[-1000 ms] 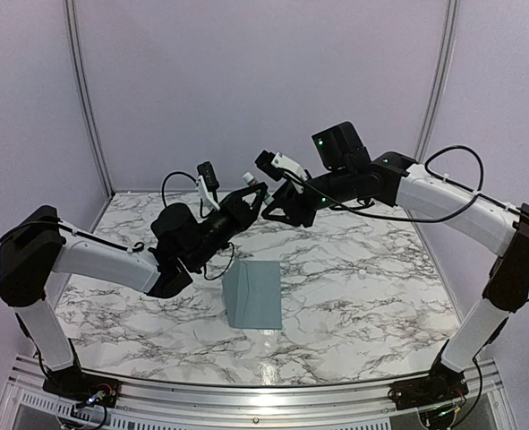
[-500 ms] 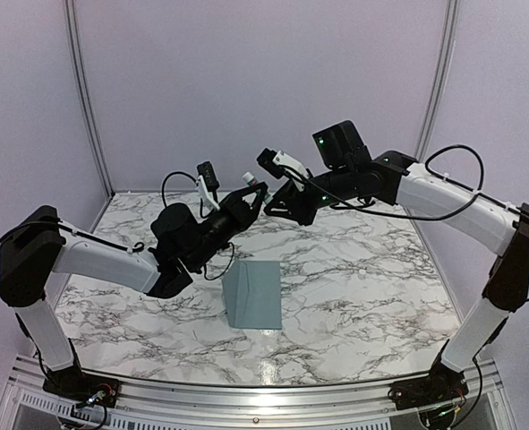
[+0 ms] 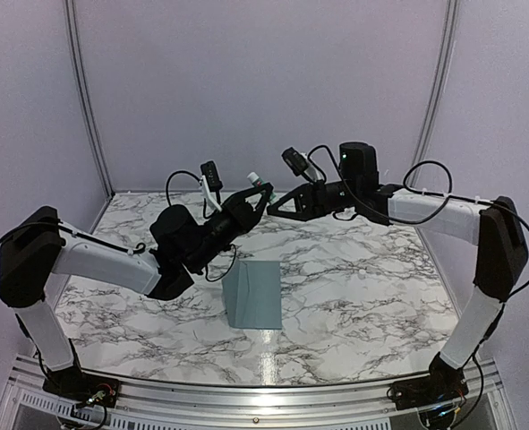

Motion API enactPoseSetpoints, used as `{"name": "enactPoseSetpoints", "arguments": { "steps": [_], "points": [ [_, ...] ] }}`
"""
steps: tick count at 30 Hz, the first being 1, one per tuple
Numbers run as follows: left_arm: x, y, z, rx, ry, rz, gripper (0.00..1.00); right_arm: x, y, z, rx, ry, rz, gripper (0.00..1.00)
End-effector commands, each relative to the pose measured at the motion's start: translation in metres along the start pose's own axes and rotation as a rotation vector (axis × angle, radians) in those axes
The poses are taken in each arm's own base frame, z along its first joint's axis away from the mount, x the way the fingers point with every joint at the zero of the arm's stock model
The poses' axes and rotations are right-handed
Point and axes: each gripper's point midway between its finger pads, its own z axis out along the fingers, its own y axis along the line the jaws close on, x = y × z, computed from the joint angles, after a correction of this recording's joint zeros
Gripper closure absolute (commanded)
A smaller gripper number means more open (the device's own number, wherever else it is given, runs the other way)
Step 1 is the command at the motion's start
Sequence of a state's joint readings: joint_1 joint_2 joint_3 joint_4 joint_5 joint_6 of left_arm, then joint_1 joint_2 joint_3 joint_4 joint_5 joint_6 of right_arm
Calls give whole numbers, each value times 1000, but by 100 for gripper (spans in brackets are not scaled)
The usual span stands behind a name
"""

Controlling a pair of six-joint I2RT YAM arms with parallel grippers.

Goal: Place the letter into the envelope and seal it

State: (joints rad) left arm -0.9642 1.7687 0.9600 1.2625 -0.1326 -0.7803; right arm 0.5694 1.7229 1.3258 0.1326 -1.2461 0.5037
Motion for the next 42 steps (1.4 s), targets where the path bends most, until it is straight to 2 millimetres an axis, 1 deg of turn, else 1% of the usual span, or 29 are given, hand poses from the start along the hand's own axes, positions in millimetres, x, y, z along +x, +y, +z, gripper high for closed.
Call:
{"name": "enactPoseSetpoints", "arguments": {
  "steps": [1,2,3,4,6,10,13,16,20,22,26,32,42],
  "points": [
    [-2,12,0,-39,-8,34,100,-17,46,-9,-127,29,-123,81],
    [-3,11,-1,-38,-10,35,100,-16,38,-8,-64,28,-144,77],
    [-5,10,-1,-38,-14,38,100,-11,29,-9,13,45,-128,71],
    [-6,10,-1,-39,-16,44,100,-10,20,-11,94,50,-161,65],
    [-9,8,-2,-41,-26,47,100,-5,4,-16,223,66,-215,60],
    [-13,11,-4,-57,-42,53,100,1,-19,-24,440,110,-307,55],
    [-14,12,-5,-66,-50,52,100,-1,-31,-27,624,157,-403,52],
    [-14,14,-5,-73,-53,46,100,-5,-33,-22,740,190,-488,51],
    [-13,16,-7,-81,-52,47,100,-14,-29,-14,795,205,-559,54],
    [-13,17,-7,-83,-52,46,100,-15,-26,-6,803,218,-589,55],
    [-13,17,-7,-81,-51,42,100,-18,-20,1,801,222,-617,58],
    [-13,16,-7,-78,-49,41,100,-21,-22,3,815,218,-623,64],
    [-10,17,-6,-73,-41,36,100,-24,-24,3,824,212,-627,67]
  ]
}}
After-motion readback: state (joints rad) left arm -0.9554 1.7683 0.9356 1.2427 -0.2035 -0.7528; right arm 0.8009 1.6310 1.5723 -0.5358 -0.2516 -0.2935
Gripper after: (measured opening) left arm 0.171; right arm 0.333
